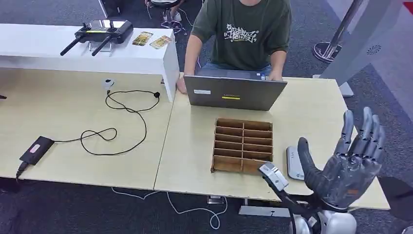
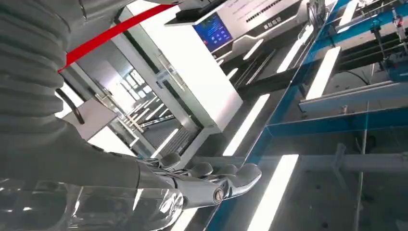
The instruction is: Pass the card to the sensor for recognition and then transmit it.
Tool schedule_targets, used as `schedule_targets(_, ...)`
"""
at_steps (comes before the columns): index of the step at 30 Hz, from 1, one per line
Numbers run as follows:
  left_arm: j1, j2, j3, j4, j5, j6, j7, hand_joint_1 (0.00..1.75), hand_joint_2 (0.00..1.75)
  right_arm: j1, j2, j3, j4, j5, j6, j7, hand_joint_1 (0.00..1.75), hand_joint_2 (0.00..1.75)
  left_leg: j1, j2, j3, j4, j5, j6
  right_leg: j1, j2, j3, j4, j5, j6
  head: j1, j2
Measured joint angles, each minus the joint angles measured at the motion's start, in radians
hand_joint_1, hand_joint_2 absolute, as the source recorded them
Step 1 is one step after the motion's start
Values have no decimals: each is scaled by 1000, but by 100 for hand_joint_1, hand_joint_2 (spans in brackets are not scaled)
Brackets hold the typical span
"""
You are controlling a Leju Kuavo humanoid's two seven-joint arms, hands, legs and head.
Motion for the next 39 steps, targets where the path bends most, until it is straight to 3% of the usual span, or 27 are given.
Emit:
schedule_targets(12, 0, 0, 0, 0, -8, 0, 0, 0, 0, 12, 8, -35, -20, 0, 0, -63, 0, 175, 0, 0, 0, 0, 0, 0, 0, 0, 0, 0, 0, 0, 0, 0)
schedule_targets(31, 0, 2, 0, 0, -10, 0, 0, 0, 0, 32, 14, -95, 26, 0, 2, -98, 0, 175, 0, 0, 0, 0, 0, 0, 0, 0, 0, 0, 0, 0, 0, 0)
schedule_targets(34, 0, 2, 0, 0, -12, 0, 2, 0, 0, 32, 11, -91, 49, 0, 31, -40, 0, 175, 0, 0, 0, 0, 0, 0, 0, 0, 0, 0, 0, 0, 0, 0)
schedule_targets(37, 0, 2, 0, 0, -16, 0, 3, 0, 0, 31, -16, -29, 66, 0, 111, 117, 0, 175, 0, 0, 0, 0, 0, 0, 0, 0, 0, 0, 0, 0, 0, 0)
schedule_targets(39, 0, 2, 0, 0, -26, 0, 7, 0, 0, 29, -50, 13, 72, 0, 159, 166, 0, 175, 0, 0, 0, 0, 0, 0, 0, 0, 0, 0, 0, 0, 0, 0)
